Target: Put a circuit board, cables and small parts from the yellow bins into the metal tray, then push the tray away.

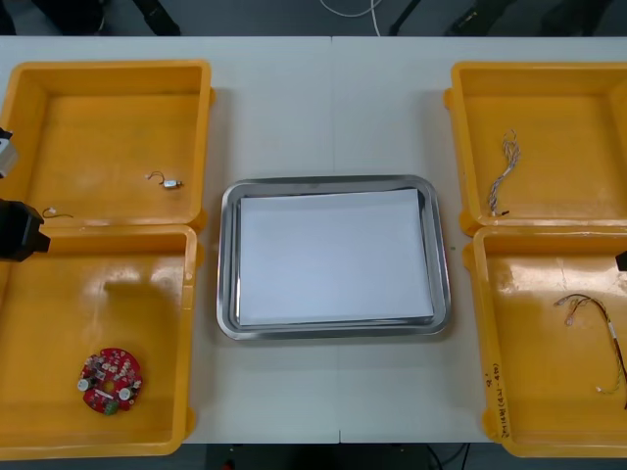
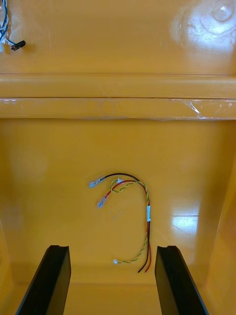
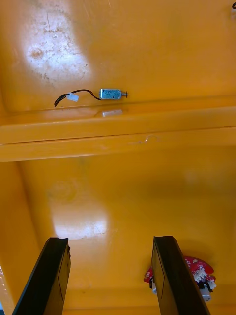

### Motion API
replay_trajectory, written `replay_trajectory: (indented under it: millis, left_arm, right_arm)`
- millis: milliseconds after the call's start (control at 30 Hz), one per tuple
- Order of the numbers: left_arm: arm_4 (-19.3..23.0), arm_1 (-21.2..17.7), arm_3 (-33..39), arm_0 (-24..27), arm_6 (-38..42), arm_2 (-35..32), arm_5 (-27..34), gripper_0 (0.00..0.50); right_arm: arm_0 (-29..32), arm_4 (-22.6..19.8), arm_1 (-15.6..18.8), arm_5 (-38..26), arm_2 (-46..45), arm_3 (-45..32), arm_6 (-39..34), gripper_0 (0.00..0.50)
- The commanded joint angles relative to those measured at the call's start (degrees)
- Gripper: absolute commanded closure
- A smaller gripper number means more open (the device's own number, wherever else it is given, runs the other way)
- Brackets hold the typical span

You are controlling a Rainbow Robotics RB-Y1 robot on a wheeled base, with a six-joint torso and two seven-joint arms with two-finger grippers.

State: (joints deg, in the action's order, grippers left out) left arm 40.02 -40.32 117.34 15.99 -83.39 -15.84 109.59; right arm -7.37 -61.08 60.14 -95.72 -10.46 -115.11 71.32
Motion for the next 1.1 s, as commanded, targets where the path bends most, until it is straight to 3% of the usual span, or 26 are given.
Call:
replay_trajectory:
  millis: [33, 1100]
  left_arm:
    - [0.1, -0.5, 1.9, -0.7, 4.5, -1.3, 0.4, 0.014]
    - [0.1, -0.5, 1.9, -0.7, 4.5, -1.3, 0.4, 0.012]
  right_arm:
    - [-1.3, 0.3, 0.1, 0.0, 0.4, -1.3, 1.8, 0.0]
    - [-1.3, 0.3, 0.1, 0.0, 0.4, -1.3, 1.8, 0.0]
